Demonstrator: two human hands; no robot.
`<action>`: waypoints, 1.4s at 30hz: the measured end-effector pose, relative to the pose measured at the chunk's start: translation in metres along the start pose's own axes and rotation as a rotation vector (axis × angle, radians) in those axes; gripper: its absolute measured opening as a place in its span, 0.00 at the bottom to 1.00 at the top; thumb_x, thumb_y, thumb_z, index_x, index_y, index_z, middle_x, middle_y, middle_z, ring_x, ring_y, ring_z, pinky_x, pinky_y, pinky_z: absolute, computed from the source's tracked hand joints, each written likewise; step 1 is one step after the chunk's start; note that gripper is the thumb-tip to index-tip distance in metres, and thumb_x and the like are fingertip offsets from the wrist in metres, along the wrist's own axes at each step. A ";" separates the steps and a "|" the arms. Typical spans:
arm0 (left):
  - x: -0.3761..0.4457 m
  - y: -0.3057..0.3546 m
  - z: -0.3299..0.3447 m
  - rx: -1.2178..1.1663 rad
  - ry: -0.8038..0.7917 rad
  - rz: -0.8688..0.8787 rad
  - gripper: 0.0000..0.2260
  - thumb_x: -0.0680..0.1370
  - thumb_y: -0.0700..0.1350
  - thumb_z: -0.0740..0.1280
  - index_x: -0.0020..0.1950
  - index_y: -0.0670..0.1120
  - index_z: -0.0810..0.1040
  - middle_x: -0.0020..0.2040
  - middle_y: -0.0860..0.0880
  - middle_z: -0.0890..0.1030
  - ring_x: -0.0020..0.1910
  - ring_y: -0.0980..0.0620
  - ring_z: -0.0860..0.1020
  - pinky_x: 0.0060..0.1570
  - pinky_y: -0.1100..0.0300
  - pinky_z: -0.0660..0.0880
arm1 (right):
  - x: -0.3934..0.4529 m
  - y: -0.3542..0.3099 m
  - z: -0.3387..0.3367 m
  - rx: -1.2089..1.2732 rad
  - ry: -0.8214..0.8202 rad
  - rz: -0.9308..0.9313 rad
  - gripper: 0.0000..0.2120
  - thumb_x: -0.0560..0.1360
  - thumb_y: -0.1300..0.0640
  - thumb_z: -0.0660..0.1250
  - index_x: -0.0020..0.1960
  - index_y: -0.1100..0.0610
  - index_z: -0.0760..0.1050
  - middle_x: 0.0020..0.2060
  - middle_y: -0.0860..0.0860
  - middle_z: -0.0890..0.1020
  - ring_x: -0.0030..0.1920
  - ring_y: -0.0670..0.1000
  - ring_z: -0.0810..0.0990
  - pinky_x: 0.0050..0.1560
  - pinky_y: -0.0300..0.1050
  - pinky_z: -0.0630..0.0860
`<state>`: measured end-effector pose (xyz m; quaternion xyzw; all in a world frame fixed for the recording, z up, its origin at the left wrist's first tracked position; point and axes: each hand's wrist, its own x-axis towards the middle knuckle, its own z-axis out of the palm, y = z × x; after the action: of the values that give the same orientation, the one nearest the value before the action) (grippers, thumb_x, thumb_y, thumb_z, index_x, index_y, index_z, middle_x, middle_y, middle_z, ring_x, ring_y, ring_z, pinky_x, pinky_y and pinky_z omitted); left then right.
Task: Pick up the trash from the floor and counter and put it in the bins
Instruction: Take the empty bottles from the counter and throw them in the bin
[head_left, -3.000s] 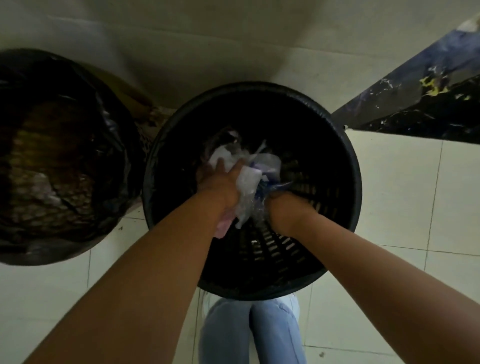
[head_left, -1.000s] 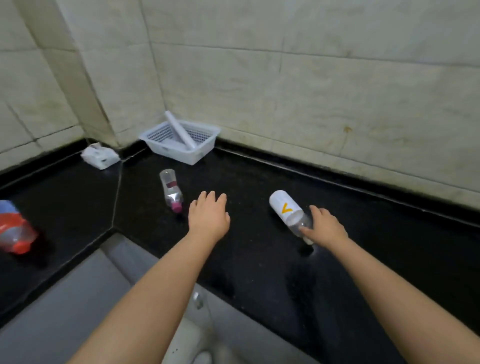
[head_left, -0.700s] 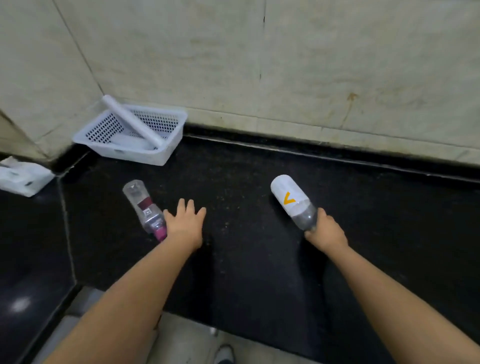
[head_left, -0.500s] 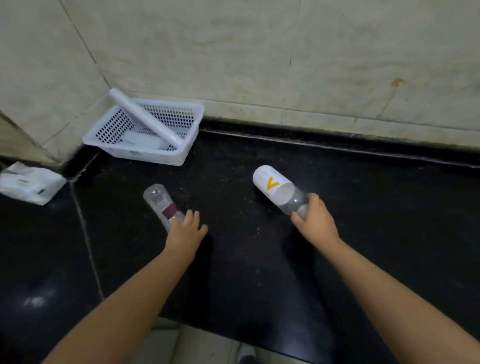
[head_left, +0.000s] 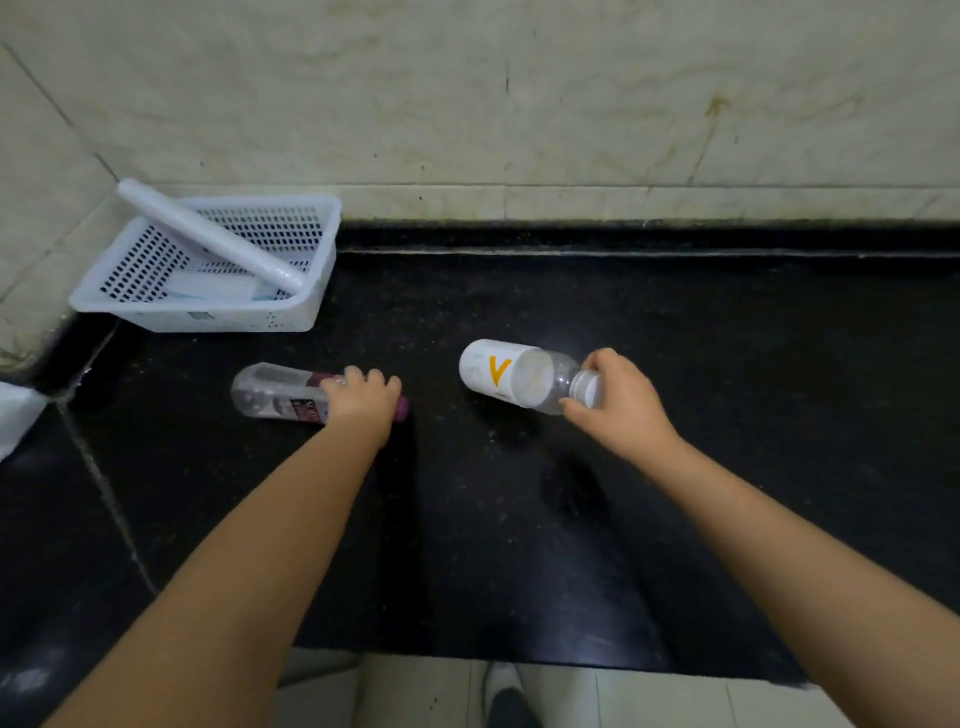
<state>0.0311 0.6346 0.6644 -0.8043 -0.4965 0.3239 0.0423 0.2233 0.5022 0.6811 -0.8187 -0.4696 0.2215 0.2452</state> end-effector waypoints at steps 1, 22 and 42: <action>0.002 -0.001 0.001 0.005 0.004 -0.020 0.29 0.75 0.42 0.68 0.74 0.47 0.59 0.72 0.43 0.65 0.71 0.41 0.62 0.67 0.46 0.66 | -0.004 0.004 0.001 0.010 0.013 0.001 0.18 0.70 0.57 0.69 0.57 0.62 0.69 0.57 0.59 0.74 0.47 0.49 0.69 0.45 0.41 0.64; -0.143 0.174 -0.167 -0.154 0.714 0.624 0.13 0.79 0.44 0.59 0.61 0.39 0.71 0.61 0.40 0.73 0.62 0.40 0.71 0.55 0.48 0.73 | -0.124 0.077 -0.169 -0.047 0.419 0.208 0.25 0.71 0.58 0.67 0.67 0.56 0.67 0.61 0.58 0.71 0.59 0.59 0.73 0.58 0.47 0.71; -0.614 0.677 -0.135 0.204 0.851 1.605 0.12 0.80 0.38 0.60 0.62 0.39 0.71 0.62 0.38 0.73 0.63 0.39 0.71 0.56 0.47 0.74 | -0.682 0.404 -0.318 -0.033 0.926 1.237 0.23 0.72 0.55 0.66 0.65 0.58 0.68 0.61 0.60 0.70 0.59 0.63 0.74 0.57 0.50 0.72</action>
<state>0.4462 -0.1788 0.8005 -0.9520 0.3000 -0.0253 0.0545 0.3645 -0.3353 0.7740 -0.9449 0.2204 -0.0541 0.2360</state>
